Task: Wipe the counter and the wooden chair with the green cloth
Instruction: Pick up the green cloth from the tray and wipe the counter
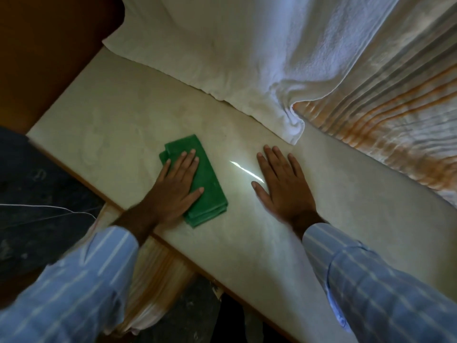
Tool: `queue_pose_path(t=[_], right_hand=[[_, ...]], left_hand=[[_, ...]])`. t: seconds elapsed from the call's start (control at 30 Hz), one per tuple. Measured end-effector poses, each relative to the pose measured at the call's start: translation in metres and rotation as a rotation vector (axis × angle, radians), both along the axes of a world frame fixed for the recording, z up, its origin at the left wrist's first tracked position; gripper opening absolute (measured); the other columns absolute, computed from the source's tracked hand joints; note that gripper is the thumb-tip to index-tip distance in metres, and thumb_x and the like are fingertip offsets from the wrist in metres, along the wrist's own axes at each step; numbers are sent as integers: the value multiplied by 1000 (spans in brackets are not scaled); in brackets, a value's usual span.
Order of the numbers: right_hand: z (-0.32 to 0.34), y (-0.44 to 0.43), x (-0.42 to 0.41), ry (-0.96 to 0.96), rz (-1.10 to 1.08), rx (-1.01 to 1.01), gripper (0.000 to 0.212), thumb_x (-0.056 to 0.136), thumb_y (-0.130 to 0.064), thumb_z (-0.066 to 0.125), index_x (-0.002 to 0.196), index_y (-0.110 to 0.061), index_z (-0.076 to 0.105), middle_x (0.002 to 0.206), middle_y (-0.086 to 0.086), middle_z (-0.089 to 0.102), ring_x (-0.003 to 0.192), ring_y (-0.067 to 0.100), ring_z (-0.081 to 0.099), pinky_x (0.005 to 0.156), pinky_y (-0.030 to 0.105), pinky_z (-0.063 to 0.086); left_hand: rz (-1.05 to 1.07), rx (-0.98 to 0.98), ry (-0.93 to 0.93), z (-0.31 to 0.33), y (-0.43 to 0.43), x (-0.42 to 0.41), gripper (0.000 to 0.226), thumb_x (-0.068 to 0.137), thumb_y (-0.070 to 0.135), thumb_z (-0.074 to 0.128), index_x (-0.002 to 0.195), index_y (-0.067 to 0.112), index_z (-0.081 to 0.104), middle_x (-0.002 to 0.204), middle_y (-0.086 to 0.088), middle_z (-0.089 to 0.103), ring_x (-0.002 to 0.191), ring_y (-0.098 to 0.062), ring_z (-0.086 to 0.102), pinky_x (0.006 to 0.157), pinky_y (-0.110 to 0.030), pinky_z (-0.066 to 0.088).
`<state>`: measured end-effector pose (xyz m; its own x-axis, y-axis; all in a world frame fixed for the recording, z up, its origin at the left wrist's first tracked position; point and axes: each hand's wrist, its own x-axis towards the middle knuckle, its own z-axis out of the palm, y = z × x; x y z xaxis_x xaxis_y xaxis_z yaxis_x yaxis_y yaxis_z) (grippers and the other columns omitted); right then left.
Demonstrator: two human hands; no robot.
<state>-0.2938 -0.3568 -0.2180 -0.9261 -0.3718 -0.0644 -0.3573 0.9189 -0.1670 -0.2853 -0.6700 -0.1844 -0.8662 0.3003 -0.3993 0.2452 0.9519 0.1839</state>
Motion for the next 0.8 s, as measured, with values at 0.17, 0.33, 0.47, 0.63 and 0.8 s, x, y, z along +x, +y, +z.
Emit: queue_pose_path(t=[0.17, 0.33, 0.47, 0.63, 0.8], right_hand=[[0, -1, -1, -26, 3, -2, 74, 109, -60, 25, 170, -19, 18, 179, 7, 15, 167, 25, 11, 134, 53, 16], [0, 0, 0, -14, -2, -15, 74, 109, -59, 27, 170, -18, 19, 179, 7, 16, 167, 25, 12, 134, 53, 16], [0, 0, 1, -1, 2, -14, 73, 109, -58, 29, 169, -17, 22, 178, 8, 18, 166, 25, 15, 134, 53, 17], [-1, -1, 0, 4, 0, -9, 71, 110, -57, 28, 169, -17, 24, 178, 7, 20, 166, 26, 17, 133, 53, 18], [-2, -1, 0, -2, -2, 0, 72, 110, -58, 26, 170, -19, 20, 179, 6, 16, 167, 25, 14, 134, 52, 16]], left_hand=[[26, 18, -19, -1, -9, -8, 81, 96, 62, 17, 161, 19, -4, 167, 4, -15, 152, -10, -18, 123, -40, -7], [125, 20, 17, -8, 3, -68, 76, 102, 50, 34, 161, 16, 0, 169, 1, -9, 155, -16, -9, 123, -46, -3], [119, 12, -11, -5, 17, -90, 84, 98, 54, 41, 160, 16, 1, 169, 0, -8, 155, -19, -8, 123, -49, -2], [-255, 119, -19, 0, 1, -24, 79, 97, 59, 39, 161, 21, 11, 169, 5, -7, 154, -13, -10, 125, -42, -2], [-239, 183, -10, 5, -27, -14, 69, 101, 57, 33, 160, 26, 16, 169, 11, 3, 155, -9, -1, 125, -36, 1]])
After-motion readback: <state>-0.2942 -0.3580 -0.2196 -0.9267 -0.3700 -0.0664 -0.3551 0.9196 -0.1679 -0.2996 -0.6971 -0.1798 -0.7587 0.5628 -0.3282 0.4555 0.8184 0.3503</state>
